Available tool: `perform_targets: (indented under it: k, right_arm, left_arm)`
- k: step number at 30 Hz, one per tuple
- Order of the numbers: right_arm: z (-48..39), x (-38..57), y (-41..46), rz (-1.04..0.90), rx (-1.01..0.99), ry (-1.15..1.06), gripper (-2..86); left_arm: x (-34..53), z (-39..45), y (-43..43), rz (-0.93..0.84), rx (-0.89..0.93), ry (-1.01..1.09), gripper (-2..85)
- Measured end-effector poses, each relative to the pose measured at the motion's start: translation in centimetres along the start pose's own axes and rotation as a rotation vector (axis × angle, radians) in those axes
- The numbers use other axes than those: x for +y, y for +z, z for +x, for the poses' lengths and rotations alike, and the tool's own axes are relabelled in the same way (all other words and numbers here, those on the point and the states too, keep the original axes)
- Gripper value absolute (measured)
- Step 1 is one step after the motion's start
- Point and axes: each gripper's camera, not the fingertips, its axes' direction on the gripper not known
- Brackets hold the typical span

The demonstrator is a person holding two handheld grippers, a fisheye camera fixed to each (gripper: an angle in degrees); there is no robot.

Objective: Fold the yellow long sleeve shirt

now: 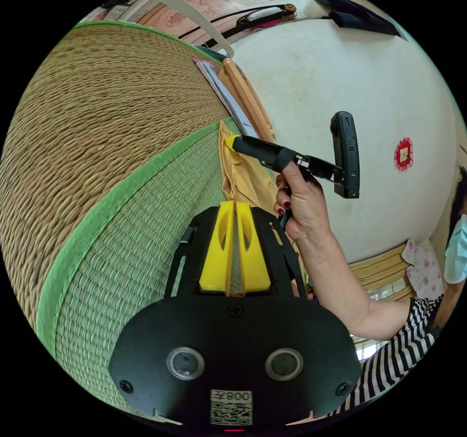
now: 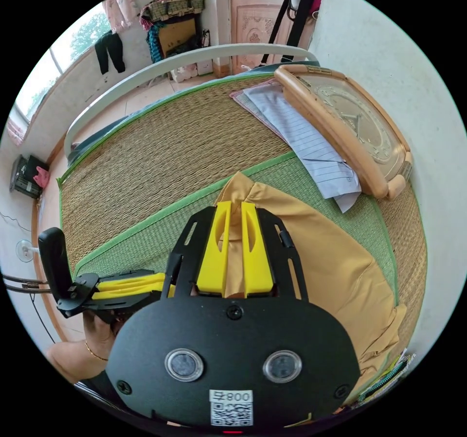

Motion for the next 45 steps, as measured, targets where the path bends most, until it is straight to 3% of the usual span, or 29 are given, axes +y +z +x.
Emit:
perform_targets:
  k: [10, 18, 27, 39, 45]
  right_arm:
    - [8.5, 2.2, -1.1, 0.037, -0.250, 0.084, 0.9]
    - [25.3, 13.9, -8.9, 0.268, -0.499, 0.217, 0.7]
    - [38.7, 32.1, -9.5, 0.334, -0.524, 0.406, 0.4]
    - [45.4, 46.7, 0.5, 0.233, -0.629, 0.598, 0.1]
    - [46.4, 50.4, 1.1, 0.242, -0.542, 0.658, 0.0]
  left_arm:
    - [-0.5, 2.0, -0.4, -0.010, -0.061, 0.056, 0.3]
    - [-1.8, 12.8, 0.9, -0.041, 0.004, 0.404, 0.4]
    - [0.8, 25.2, 9.1, -0.305, 0.027, 0.736, 0.4]
    - [5.2, 32.4, 15.2, -0.555, -0.060, 0.795, 0.5]
    - [6.4, 36.1, 16.3, -0.637, -0.137, 0.841, 0.8]
